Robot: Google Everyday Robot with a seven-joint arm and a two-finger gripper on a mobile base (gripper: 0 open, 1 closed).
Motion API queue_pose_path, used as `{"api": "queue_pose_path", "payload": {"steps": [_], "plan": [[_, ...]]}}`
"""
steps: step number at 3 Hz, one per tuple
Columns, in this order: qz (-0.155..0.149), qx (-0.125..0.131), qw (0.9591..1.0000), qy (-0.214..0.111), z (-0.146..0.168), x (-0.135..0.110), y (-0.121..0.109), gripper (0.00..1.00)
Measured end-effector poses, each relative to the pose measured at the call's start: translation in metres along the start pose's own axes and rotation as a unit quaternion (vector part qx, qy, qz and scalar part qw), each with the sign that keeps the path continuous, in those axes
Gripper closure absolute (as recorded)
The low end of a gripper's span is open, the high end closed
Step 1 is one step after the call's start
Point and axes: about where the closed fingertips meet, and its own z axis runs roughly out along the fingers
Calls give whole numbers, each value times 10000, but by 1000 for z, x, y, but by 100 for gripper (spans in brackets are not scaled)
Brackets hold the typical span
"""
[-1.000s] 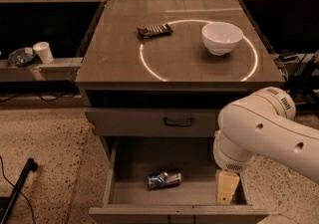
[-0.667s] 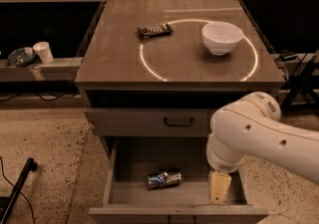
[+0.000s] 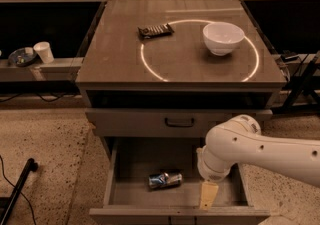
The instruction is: Pick redbull can from middle drawer and place on counter
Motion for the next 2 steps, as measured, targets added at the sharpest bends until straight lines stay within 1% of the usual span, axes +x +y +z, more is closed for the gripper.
{"api": "queue_pose_path", "payload": {"steps": [1,2], "plan": [[-14,-94,9998,-168,42,-2,-4,19],[-173,15,9991,-377,68,-13,-14,30]]}}
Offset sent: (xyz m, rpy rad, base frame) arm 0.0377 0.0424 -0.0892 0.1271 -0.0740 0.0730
